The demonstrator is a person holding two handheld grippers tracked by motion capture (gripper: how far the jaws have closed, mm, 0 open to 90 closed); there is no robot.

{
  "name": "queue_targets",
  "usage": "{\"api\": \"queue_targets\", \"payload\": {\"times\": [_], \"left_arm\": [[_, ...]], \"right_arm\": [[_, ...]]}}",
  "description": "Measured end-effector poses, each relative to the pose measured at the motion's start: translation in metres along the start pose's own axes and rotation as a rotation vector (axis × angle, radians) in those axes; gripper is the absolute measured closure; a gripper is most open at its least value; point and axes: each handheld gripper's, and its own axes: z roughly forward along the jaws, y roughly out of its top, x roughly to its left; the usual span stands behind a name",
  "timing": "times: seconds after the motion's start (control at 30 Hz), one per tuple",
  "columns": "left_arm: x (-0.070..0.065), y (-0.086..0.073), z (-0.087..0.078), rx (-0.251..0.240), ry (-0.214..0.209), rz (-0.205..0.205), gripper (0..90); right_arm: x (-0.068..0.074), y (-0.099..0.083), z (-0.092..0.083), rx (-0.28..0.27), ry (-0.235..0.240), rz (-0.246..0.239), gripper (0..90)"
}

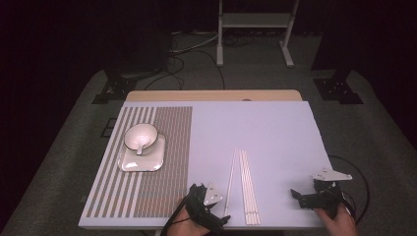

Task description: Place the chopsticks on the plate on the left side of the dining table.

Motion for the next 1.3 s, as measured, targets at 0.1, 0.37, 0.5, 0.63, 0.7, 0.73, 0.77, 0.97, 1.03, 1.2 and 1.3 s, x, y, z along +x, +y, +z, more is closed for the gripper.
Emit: {"api": "queue_targets", "payload": {"times": [0.1, 0.37, 0.5, 0.63, 0.7, 0.73, 0.77, 0.97, 1.03, 1.2, 1.3], "left_arm": [[0.002, -0.001, -0.002, 0.002, 0.009, -0.002, 0.0], [0.012, -0.007, -0.009, 0.011, 0.045, -0.018, 0.0], [0.017, -0.010, -0.012, 0.011, 0.061, -0.028, 0.0], [0.023, -0.012, -0.015, 0.013, 0.078, -0.041, 0.0], [0.026, -0.013, -0.016, 0.010, 0.085, -0.046, 0.0], [0.026, -0.013, -0.016, 0.010, 0.085, -0.046, 0.0], [0.027, -0.014, -0.017, 0.017, 0.088, -0.042, 0.0], [0.035, -0.018, -0.021, 0.018, 0.110, -0.062, 0.0], [0.037, -0.019, -0.021, 0.016, 0.112, -0.063, 0.0], [0.042, -0.022, -0.025, 0.023, 0.123, -0.076, 0.0], [0.047, -0.024, -0.027, 0.026, 0.135, -0.083, 0.0]], "right_arm": [[0.000, 0.000, 0.000, 0.000, 0.000, 0.000, 0.0], [0.000, 0.000, 0.000, 0.000, 0.000, -0.001, 0.0], [0.000, 0.000, 0.000, 0.000, 0.000, 0.000, 0.0], [0.000, 0.000, 0.000, 0.000, 0.000, 0.000, 0.0], [0.000, 0.000, 0.000, 0.000, 0.000, 0.000, 0.0], [0.000, 0.000, 0.000, 0.000, 0.000, 0.000, 0.0], [0.000, 0.000, 0.000, 0.000, 0.000, 0.000, 0.0], [0.000, 0.000, 0.000, 0.000, 0.000, 0.000, 0.0], [0.000, 0.000, 0.000, 0.000, 0.000, 0.000, 0.0], [0.000, 0.000, 0.000, 0.000, 0.000, 0.000, 0.0], [0.000, 0.000, 0.000, 0.000, 0.000, 0.000, 0.0]]}}
